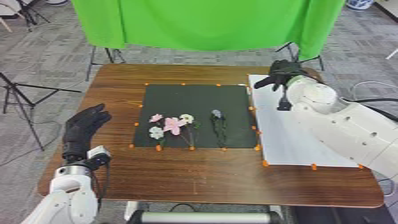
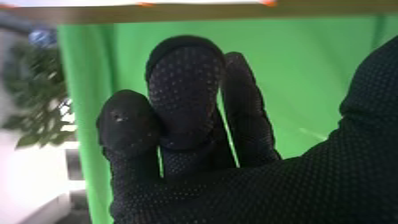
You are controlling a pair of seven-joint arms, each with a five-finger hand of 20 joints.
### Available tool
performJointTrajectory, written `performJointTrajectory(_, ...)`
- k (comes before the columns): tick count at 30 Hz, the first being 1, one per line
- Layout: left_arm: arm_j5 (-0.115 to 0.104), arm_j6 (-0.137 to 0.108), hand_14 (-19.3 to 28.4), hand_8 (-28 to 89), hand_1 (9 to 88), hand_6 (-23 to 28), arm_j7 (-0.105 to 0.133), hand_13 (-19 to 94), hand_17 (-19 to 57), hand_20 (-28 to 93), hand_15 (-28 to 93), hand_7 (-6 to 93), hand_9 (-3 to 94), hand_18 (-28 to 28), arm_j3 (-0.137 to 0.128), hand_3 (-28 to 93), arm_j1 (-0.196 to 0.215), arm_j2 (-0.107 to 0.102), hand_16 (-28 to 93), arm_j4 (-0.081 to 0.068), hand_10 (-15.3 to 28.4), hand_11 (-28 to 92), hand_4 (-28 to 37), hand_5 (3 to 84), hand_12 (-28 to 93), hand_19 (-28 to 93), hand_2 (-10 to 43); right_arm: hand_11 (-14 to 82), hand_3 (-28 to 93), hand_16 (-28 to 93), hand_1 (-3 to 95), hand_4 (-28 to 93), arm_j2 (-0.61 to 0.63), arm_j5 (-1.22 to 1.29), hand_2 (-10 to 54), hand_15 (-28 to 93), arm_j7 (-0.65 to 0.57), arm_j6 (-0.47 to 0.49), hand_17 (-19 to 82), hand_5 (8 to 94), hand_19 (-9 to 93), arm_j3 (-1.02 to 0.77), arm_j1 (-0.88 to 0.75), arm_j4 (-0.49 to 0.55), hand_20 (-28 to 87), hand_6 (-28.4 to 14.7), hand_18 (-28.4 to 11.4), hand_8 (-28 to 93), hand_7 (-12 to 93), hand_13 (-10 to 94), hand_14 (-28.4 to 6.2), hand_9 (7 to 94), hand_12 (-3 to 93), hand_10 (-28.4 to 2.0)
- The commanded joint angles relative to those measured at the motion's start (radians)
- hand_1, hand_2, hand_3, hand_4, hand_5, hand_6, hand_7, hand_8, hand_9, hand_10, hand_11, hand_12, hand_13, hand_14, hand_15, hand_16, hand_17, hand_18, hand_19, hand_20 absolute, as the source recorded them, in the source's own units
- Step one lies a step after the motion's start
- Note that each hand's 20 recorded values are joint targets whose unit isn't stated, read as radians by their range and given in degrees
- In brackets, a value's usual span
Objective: Arrange flowers
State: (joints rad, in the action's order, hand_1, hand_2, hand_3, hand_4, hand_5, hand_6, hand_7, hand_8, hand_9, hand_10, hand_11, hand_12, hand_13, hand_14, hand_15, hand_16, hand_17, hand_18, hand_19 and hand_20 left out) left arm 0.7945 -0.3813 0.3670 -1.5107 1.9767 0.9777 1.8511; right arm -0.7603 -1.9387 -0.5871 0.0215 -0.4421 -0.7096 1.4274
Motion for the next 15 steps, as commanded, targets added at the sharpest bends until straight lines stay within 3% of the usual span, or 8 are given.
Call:
performJointTrajectory(1,0.001,0.005,16.9,-10,38.5,2.4,-0.008,44,12.3,19,28,20.8,54.1,12.8,-0.002,67,0.003,0.01,-3,0.004,14.2,26,-18.5,55.3,11,19,7.0,8.1,62,28,21.7,-23,0.047,-0.035,-9.5,56,-0.064,0.042,55,52.7,93,-0.022,-0.032,-0.035,46,-3.0,-18.0,-6,9,86,-5.9,59.9,16.4,-17.5)
performJointTrajectory(15,-0.004,0.003,16.9,-10,38.5,2.4,-0.004,44,12.3,19,28,20.9,54.1,12.8,-0.005,67,0.012,0.011,-3,0.007,14.2,26,-18.6,55.4,11,19,7.1,8.2,61,27,22.9,-22,0.074,-0.046,-9.5,56,-0.12,0.062,55,53.6,93,-0.068,-0.102,-0.083,46,-2.9,-18.0,-6,9,86,-5.9,60.4,16.7,-17.6)
